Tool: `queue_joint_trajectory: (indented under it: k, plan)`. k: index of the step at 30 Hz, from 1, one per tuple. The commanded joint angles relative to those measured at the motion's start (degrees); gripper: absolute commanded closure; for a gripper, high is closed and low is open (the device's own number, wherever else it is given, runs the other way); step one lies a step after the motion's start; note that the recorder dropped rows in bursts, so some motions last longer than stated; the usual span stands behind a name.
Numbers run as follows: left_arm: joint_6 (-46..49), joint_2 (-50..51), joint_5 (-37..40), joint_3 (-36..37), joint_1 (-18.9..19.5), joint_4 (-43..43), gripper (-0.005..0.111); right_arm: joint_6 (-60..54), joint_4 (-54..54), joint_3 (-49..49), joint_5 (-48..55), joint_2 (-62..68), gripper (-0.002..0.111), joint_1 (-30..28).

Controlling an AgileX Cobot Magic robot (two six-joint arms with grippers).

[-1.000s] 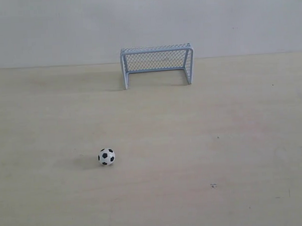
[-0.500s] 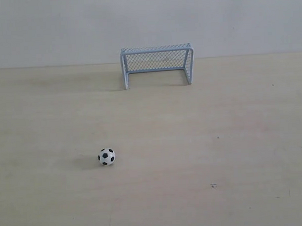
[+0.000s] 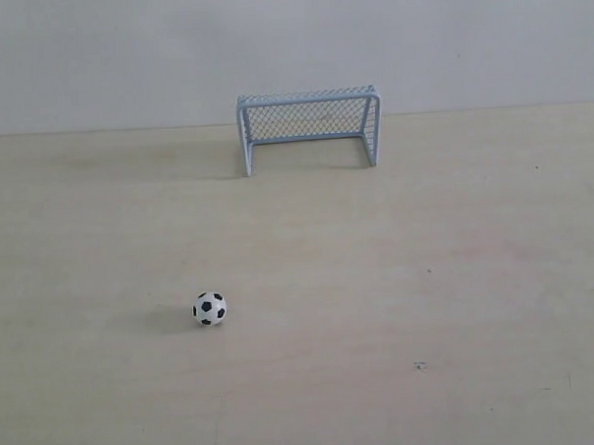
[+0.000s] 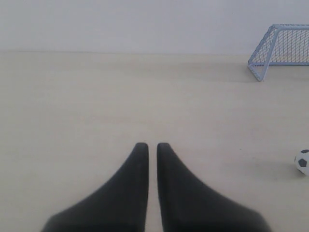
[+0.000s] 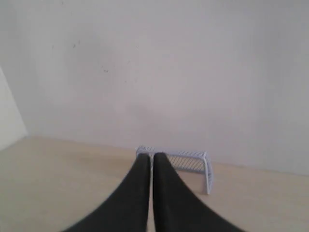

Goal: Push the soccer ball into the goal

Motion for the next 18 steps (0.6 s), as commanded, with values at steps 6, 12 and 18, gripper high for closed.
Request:
queue_joint_trajectory:
  k: [6,12,18]
  plan:
    - [-0.3,-0.1,0.0,-0.2,0.1,-0.1,0.100,-18.5,6.1,-12.2,14.1,25.0,0.108,-0.1]
    - [-0.3,-0.1,0.0,-0.2,0.1,-0.1,0.100,-19.4,-2.0,-13.5,15.1,39.6,0.108,8.6]
    - [-0.3,-0.1,0.1,-0.2,0.1,-0.1,0.100,1.7,-25.0,-29.1,25.7,53.9,0.108,21.9]
